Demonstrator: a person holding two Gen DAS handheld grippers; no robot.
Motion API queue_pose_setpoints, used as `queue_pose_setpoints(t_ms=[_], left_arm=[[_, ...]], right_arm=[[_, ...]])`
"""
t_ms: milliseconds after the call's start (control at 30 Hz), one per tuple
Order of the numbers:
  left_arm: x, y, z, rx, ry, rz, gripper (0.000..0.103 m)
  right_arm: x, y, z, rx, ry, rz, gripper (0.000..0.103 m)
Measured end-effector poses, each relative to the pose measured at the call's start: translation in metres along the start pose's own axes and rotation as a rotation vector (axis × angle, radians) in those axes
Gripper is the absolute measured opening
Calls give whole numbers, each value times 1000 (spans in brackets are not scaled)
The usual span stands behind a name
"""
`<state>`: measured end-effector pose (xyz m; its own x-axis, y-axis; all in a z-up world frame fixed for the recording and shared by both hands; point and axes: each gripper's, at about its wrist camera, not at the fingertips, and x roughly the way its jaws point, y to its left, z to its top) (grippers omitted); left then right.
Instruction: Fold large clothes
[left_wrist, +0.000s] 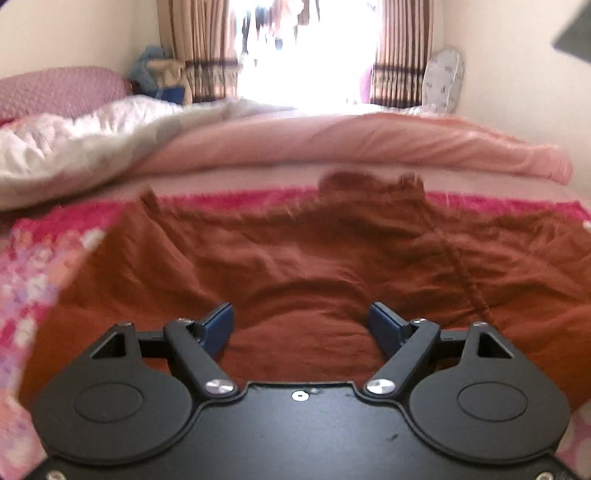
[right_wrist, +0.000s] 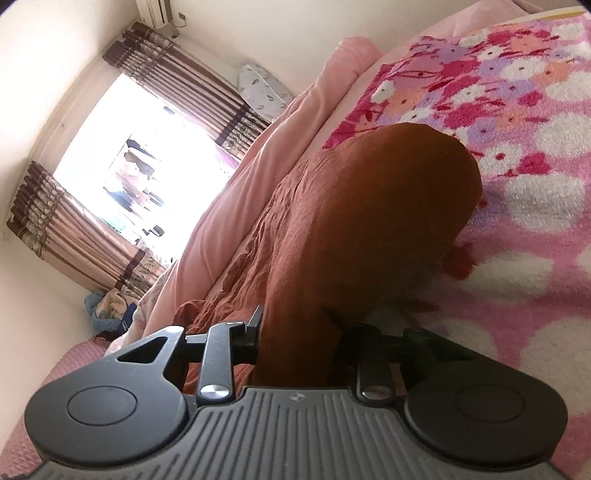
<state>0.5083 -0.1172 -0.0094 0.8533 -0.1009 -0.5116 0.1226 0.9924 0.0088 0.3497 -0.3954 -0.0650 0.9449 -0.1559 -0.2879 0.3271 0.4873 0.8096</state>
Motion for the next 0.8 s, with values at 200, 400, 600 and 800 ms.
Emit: queue_pose_setpoints(t_ms=[200, 400, 600, 800], left_arm=[[22, 42, -17, -82, 94, 63, 83], [12, 44, -13, -113, 68, 112, 82], [-5, 96, 4, -49, 27, 13, 81], [50, 108, -9, 54, 102, -6, 83]], right_arm=[[-5, 21, -3, -97, -48, -8, 32], [-11, 37, -4, -149, -78, -9, 31], [-13, 47, 0, -187, -93, -14, 31], [-16, 68, -3, -233, -121, -16, 31]])
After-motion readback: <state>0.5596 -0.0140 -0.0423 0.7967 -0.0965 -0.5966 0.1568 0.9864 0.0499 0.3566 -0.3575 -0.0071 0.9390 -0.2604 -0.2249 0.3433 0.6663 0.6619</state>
